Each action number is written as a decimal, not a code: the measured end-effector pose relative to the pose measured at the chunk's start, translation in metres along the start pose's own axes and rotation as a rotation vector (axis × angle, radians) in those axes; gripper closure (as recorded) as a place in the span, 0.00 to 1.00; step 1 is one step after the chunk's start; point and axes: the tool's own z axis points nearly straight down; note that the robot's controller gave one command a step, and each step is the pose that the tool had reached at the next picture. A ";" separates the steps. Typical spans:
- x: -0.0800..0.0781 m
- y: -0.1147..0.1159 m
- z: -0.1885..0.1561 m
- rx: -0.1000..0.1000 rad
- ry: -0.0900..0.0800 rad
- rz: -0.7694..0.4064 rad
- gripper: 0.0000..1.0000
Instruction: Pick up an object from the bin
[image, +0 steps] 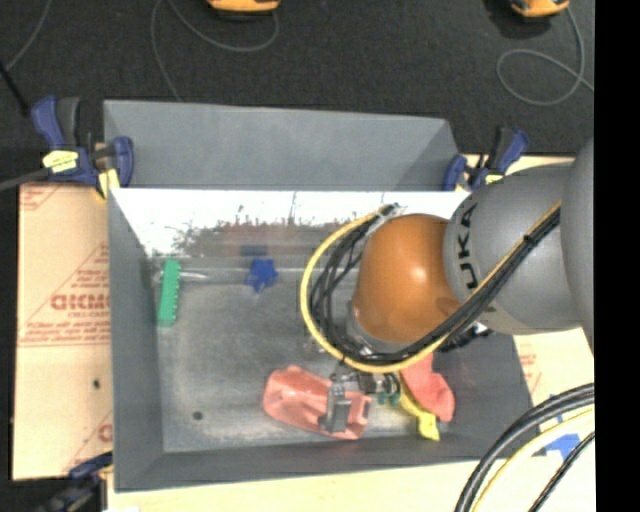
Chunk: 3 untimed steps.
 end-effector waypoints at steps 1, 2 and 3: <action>-0.002 0.000 -0.004 -0.001 -0.008 0.001 0.00; 0.008 0.014 0.052 -0.003 -0.016 0.094 1.00; 0.008 0.014 0.052 -0.003 -0.016 0.095 1.00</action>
Offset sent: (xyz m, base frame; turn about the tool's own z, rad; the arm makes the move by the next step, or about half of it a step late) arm -0.0137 0.0146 -0.0569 0.0920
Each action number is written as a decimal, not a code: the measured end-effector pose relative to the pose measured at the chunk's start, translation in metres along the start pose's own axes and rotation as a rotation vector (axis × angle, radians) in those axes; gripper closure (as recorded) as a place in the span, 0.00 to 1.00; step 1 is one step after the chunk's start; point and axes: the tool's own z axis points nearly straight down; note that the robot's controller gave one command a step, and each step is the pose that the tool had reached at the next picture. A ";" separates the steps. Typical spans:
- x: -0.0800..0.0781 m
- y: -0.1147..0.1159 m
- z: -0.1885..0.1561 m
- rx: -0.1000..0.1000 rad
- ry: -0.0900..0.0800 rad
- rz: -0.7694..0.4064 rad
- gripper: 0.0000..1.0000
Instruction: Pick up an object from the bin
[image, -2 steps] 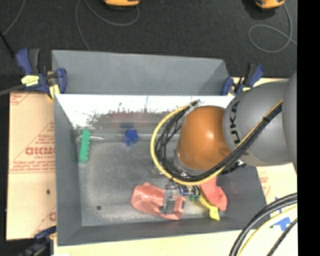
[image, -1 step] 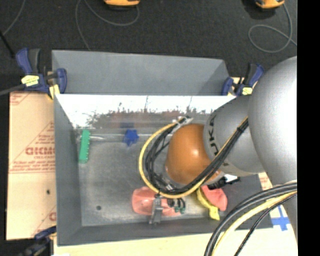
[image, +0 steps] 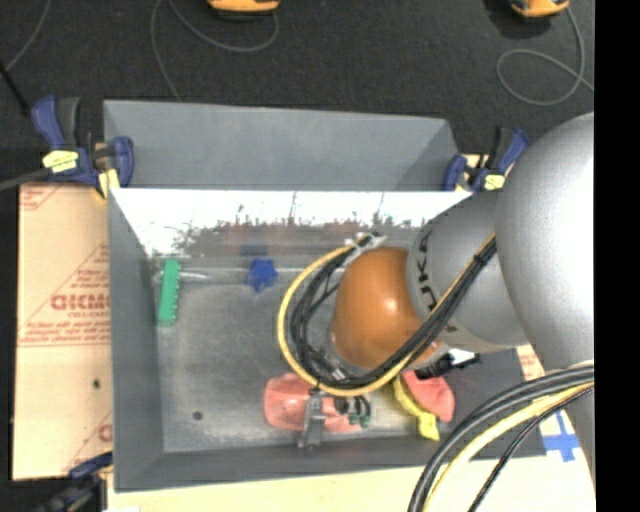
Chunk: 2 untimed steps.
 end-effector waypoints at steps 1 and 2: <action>0.000 0.000 0.000 0.000 0.000 0.002 1.00; 0.001 0.000 0.002 0.001 0.004 0.002 0.00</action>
Offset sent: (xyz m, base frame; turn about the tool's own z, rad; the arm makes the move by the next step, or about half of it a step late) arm 0.0000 0.0000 0.0000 0.0000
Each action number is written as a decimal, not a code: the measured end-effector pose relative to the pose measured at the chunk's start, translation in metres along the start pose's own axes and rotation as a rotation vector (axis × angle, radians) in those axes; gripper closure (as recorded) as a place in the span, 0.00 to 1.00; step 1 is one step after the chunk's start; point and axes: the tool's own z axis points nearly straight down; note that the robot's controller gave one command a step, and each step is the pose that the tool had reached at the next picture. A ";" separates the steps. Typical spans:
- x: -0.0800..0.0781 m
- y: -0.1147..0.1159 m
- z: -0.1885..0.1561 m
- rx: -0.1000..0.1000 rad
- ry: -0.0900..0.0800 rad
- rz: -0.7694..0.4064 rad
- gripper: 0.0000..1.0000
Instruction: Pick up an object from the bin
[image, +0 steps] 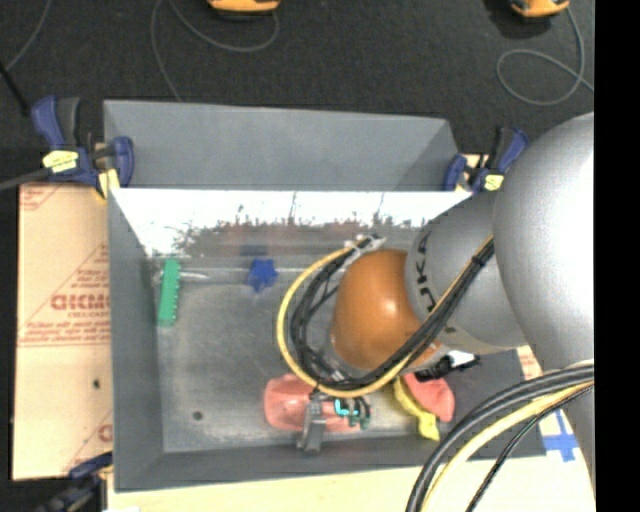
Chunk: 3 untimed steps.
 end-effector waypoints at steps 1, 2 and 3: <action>0.000 0.000 -0.001 -0.001 -0.001 0.000 1.00; 0.000 0.000 -0.001 -0.001 -0.001 0.001 1.00; 0.000 0.000 -0.001 -0.001 -0.002 0.003 1.00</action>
Offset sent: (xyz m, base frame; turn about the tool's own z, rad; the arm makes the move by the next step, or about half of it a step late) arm 0.0000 0.0000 0.0000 0.0000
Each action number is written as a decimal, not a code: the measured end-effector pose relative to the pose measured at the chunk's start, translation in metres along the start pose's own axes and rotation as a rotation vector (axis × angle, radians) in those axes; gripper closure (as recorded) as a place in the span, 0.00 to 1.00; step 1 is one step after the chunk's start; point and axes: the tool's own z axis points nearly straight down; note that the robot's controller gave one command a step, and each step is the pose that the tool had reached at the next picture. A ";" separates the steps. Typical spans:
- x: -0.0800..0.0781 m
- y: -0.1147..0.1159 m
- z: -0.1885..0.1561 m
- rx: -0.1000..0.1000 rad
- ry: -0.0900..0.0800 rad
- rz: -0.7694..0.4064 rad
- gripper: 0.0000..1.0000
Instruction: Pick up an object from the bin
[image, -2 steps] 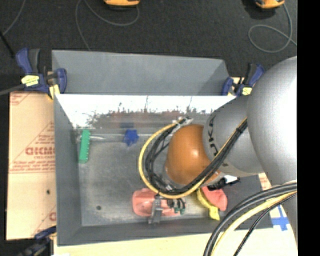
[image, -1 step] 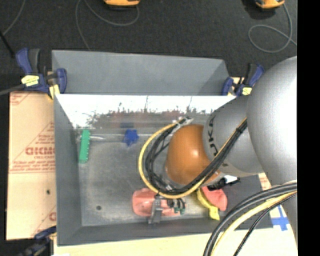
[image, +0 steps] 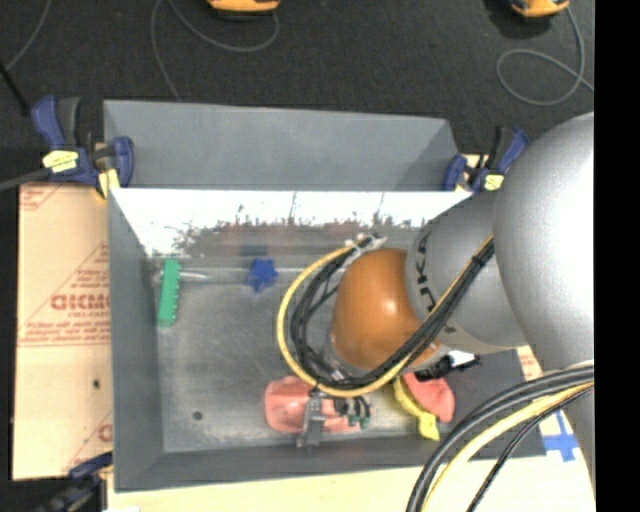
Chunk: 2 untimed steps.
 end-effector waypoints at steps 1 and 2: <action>0.000 0.000 0.000 0.000 0.000 0.001 1.00; 0.000 0.000 0.000 0.000 0.000 0.002 1.00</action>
Offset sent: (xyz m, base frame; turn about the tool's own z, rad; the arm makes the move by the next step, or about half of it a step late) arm 0.0000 0.0000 0.0000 0.0000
